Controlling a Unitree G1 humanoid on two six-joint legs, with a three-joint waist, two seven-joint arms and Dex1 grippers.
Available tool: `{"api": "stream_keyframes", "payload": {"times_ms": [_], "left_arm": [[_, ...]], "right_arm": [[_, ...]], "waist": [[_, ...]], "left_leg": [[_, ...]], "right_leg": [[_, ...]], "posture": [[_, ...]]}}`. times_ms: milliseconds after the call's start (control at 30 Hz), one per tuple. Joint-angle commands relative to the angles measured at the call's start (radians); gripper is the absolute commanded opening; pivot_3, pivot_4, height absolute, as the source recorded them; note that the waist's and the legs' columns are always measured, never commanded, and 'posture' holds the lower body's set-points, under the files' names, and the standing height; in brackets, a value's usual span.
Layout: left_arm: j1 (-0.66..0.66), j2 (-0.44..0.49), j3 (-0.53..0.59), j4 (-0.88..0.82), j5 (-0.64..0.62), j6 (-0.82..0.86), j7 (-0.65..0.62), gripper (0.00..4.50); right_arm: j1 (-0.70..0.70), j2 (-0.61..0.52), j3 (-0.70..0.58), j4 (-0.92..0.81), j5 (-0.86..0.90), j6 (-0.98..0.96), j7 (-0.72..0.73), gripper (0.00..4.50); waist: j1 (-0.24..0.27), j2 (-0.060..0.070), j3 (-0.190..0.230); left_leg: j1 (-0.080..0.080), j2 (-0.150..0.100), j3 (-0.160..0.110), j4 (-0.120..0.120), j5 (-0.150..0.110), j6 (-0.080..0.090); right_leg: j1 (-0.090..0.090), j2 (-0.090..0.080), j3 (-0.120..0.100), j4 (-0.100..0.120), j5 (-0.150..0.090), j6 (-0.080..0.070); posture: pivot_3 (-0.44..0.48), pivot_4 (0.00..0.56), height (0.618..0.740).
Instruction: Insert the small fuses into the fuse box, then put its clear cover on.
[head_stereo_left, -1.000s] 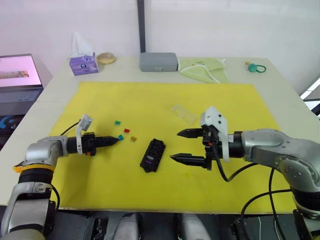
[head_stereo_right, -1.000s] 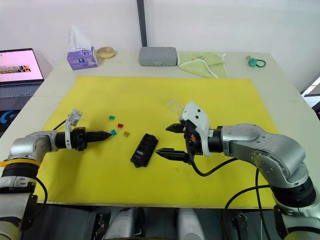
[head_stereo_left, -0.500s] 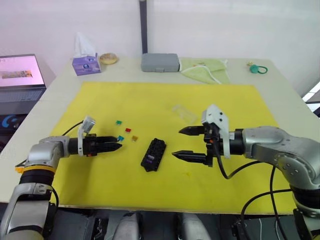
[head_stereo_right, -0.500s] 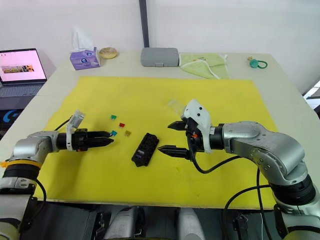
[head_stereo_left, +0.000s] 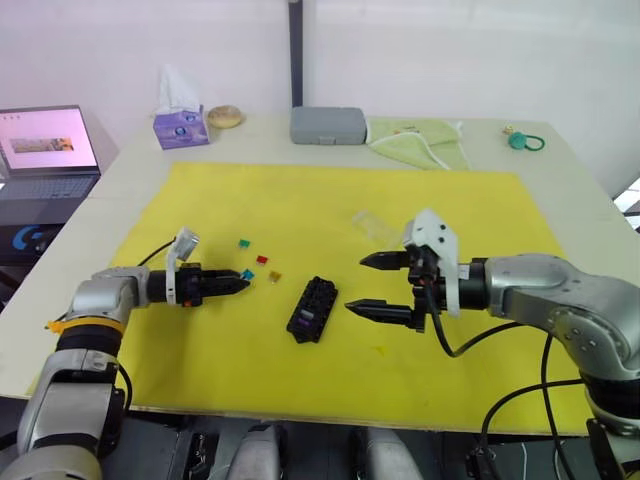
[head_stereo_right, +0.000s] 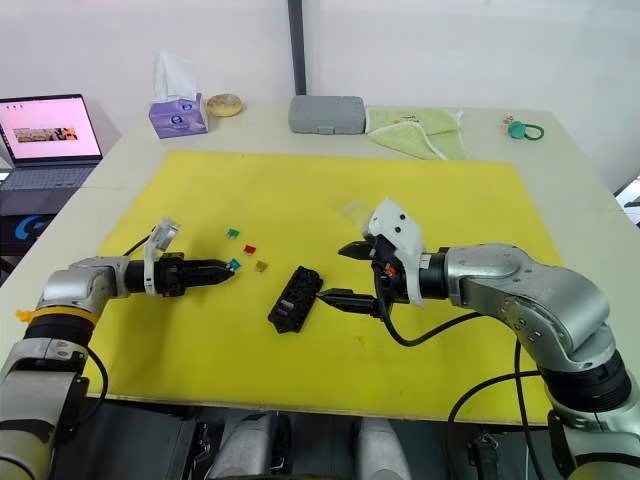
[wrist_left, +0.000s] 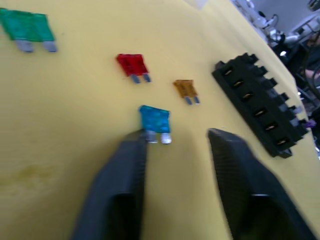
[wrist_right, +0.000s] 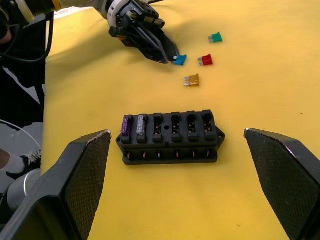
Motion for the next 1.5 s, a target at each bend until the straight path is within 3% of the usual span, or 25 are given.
{"api": "stream_keyframes", "payload": {"times_ms": [33, 267, 533, 800, 933, 1167, 1300, 1500], "left_arm": [[0.000, -0.016, -0.015, 0.020, 0.020, 0.006, 0.003, 0.13], [0.015, -0.021, 0.014, 0.007, -0.004, 0.028, 0.010, 0.01], [0.074, 0.031, 0.076, -0.131, -0.062, 0.098, 0.007, 0.01], [0.120, 0.116, 0.179, -0.472, -0.233, 0.287, 0.040, 0.01], [0.021, 0.075, 0.243, -0.608, -0.373, 0.385, 0.123, 0.01], [-0.104, -0.021, 0.250, -0.720, -0.524, 0.449, 0.226, 0.01], [-0.121, -0.045, 0.231, -0.738, -0.546, 0.436, 0.245, 0.00], [-0.123, -0.061, 0.201, -0.739, -0.544, 0.411, 0.252, 0.00]], "right_arm": [[0.001, -0.010, -0.039, -0.031, 0.000, -0.012, -0.008, 4.50], [0.008, -0.014, -0.038, -0.027, -0.006, -0.017, -0.006, 4.50], [-0.013, -0.007, -0.051, -0.006, 0.010, -0.004, -0.002, 4.50], [-0.191, 0.107, -0.171, 0.162, 0.227, 0.159, -0.122, 4.50], [-0.373, 0.223, -0.195, 0.326, 0.348, 0.221, -0.189, 4.50], [-0.511, 0.278, -0.177, 0.412, 0.393, 0.274, -0.222, 4.50], [-0.533, 0.278, -0.175, 0.416, 0.404, 0.287, -0.222, 2.73], [-0.544, 0.285, -0.182, 0.410, 0.433, 0.290, -0.249, 2.73]], "waist": [[0.000, 0.000, 0.000], [0.000, 0.000, 0.000], [-0.010, 0.000, 0.000], [-0.027, -0.001, 0.001], [-0.025, -0.001, 0.001], [-0.024, -0.001, 0.001], [-0.029, -0.001, 0.001], [-0.027, -0.001, 0.001]], "left_leg": [[0.000, 0.000, 0.000, 0.000, 0.000, 0.000], [0.000, 0.000, 0.000, 0.000, 0.000, 0.000], [0.000, 0.001, 0.000, 0.000, 0.000, 0.000], [-0.001, 0.004, -0.001, 0.000, 0.000, 0.000], [-0.002, 0.004, -0.001, 0.000, 0.000, -0.001], [-0.004, 0.001, -0.001, -0.001, 0.000, -0.001], [-0.005, 0.001, -0.001, -0.001, 0.000, -0.001], [-0.004, 0.001, -0.001, -0.001, 0.000, -0.001]], "right_leg": [[0.000, 0.000, 0.000, 0.000, 0.000, 0.000], [0.000, 0.000, 0.000, 0.000, 0.000, 0.000], [0.000, 0.000, 0.000, 0.000, 0.000, 0.000], [-0.002, 0.000, 0.000, 0.001, 0.000, 0.000], [-0.003, 0.000, 0.000, 0.001, 0.000, 0.000], [-0.003, -0.001, 0.000, -0.001, 0.000, 0.000], [-0.005, 0.000, 0.000, 0.000, 0.000, 0.000], [-0.005, 0.000, 0.000, 0.000, 0.000, 0.000]], "posture": [[0.000, 0.150, 0.737], [0.000, 0.150, 0.737], [0.000, 0.150, 0.737], [0.000, 0.150, 0.737], [0.000, 0.150, 0.737], [0.000, 0.150, 0.737], [0.000, 0.150, 0.737], [0.000, 0.150, 0.737]]}}
